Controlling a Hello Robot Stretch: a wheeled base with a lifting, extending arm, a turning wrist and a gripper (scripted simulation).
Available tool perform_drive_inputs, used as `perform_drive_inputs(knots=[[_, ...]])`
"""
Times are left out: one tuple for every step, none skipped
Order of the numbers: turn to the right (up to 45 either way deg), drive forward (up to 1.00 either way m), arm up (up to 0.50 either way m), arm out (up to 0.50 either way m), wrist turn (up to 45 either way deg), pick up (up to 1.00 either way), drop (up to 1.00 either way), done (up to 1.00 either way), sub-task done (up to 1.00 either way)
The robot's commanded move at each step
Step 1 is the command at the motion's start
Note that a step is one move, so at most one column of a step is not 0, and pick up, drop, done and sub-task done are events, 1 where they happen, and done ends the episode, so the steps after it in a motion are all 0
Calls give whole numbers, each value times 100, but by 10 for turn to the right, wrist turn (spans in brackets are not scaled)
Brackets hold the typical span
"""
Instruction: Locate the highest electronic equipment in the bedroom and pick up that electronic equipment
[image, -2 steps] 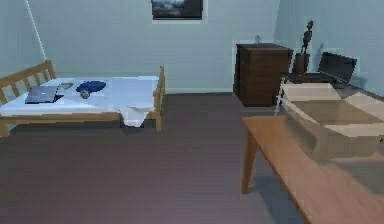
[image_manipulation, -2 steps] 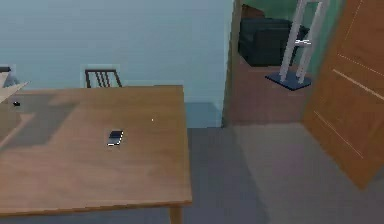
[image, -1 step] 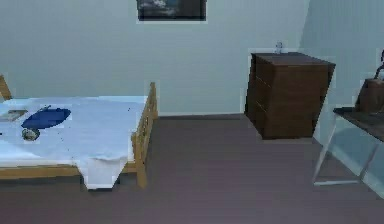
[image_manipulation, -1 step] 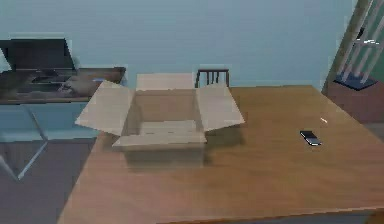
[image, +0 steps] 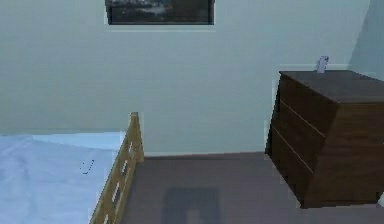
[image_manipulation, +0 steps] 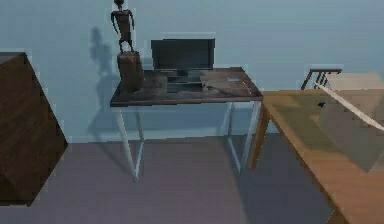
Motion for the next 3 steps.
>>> perform_drive_inputs(knots=[[-60,0,0,0,0,0,0,0,0],[0,10,0,0,0,0,0,0,0],[30,0,0,0,0,0,0,0,0]])
